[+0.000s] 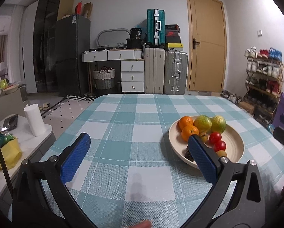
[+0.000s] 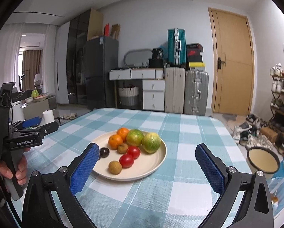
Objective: Organize fruits
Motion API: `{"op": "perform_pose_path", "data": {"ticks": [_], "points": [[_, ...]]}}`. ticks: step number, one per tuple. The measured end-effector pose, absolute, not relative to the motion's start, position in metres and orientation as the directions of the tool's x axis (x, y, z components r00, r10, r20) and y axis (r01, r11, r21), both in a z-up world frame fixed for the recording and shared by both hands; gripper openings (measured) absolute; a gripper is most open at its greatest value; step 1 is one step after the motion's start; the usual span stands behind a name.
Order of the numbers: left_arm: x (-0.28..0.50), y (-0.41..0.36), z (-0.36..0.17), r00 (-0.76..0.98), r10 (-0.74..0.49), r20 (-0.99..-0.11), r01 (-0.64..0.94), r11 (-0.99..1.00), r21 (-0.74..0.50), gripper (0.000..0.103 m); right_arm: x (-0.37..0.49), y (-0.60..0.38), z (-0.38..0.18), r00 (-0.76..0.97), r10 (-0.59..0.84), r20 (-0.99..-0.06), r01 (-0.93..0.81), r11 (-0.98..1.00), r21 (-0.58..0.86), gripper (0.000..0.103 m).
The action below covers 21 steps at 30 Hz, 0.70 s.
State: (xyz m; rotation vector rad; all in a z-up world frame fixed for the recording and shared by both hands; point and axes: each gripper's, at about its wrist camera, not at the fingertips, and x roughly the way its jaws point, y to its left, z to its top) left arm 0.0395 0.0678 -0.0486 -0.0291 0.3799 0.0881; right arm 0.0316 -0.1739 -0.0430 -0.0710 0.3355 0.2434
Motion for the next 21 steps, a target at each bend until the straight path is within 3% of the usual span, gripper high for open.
{"op": "perform_pose_path", "data": {"ticks": [21], "points": [[0.025, 0.064, -0.043, 0.942, 0.099, -0.32, -0.109, 0.994, -0.011, 0.103, 0.029, -0.175, -0.043, 0.92, 0.223, -0.322, -0.246, 0.969, -0.034, 0.103]]}}
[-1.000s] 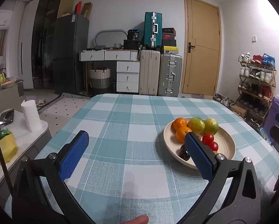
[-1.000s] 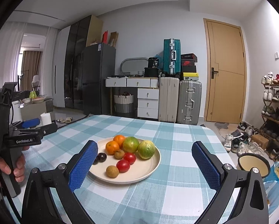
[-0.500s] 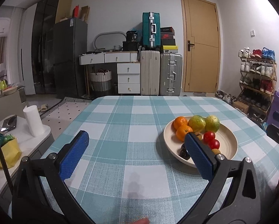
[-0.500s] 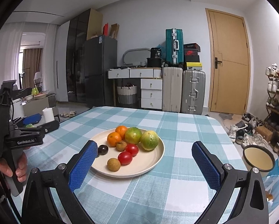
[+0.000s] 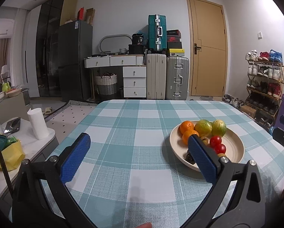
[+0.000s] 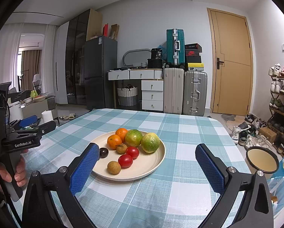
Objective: Organize fruits
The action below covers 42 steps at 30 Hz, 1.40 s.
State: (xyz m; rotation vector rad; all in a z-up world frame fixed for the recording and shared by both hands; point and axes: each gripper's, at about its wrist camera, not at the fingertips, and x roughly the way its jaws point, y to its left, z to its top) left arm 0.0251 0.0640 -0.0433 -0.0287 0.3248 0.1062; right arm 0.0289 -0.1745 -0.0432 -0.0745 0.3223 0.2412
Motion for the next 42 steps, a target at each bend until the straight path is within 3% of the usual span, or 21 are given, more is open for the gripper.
{"op": "perform_pose_path", "data": {"ticks": [42], "points": [[0.0263, 0.0629, -0.0446, 0.938, 0.091, -0.336, -0.104, 0.994, -0.021, 0.103, 0.0316, -0.1771, -0.0445, 0.918, 0.217, -0.331, -0.241, 0.97, -0.031, 0.103]]}}
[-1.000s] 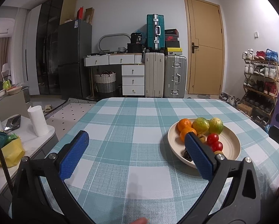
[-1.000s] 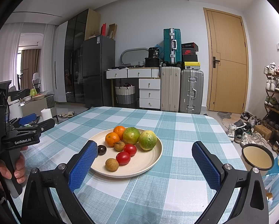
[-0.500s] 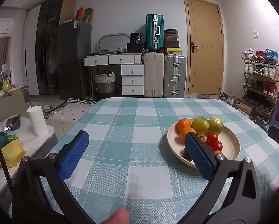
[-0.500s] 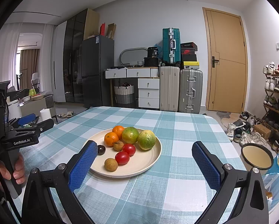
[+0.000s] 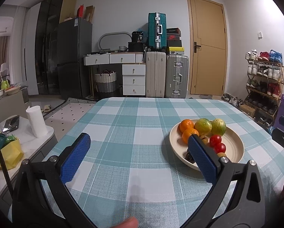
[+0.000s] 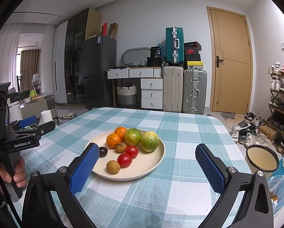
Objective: Organize fruits
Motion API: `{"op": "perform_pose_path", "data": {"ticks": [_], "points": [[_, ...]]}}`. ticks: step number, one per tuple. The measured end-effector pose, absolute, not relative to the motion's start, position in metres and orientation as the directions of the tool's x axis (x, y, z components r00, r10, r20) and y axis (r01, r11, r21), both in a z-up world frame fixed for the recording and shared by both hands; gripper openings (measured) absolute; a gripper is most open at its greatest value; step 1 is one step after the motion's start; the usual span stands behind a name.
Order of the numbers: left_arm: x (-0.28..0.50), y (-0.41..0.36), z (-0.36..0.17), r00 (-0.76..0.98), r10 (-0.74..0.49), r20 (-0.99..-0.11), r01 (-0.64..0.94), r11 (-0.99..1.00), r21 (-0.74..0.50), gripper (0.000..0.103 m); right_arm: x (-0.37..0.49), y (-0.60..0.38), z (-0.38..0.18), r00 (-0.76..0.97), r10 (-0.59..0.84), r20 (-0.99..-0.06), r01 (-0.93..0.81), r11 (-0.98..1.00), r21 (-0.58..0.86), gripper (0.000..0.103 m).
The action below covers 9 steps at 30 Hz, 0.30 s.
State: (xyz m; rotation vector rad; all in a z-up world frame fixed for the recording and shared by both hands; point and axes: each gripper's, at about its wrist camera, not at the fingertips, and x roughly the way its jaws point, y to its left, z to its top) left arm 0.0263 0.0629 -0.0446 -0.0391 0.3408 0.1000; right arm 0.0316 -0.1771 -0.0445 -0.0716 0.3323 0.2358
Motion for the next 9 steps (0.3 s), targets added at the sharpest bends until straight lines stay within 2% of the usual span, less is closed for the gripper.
{"op": "perform_pose_path", "data": {"ticks": [9], "points": [[0.0308, 0.0646, -0.0468, 0.936, 0.097, -0.339, -0.111, 0.994, -0.021, 0.103, 0.0343, -0.1752, -0.0463, 0.915, 0.22, -0.337, -0.244, 0.969, -0.029, 0.103]]}}
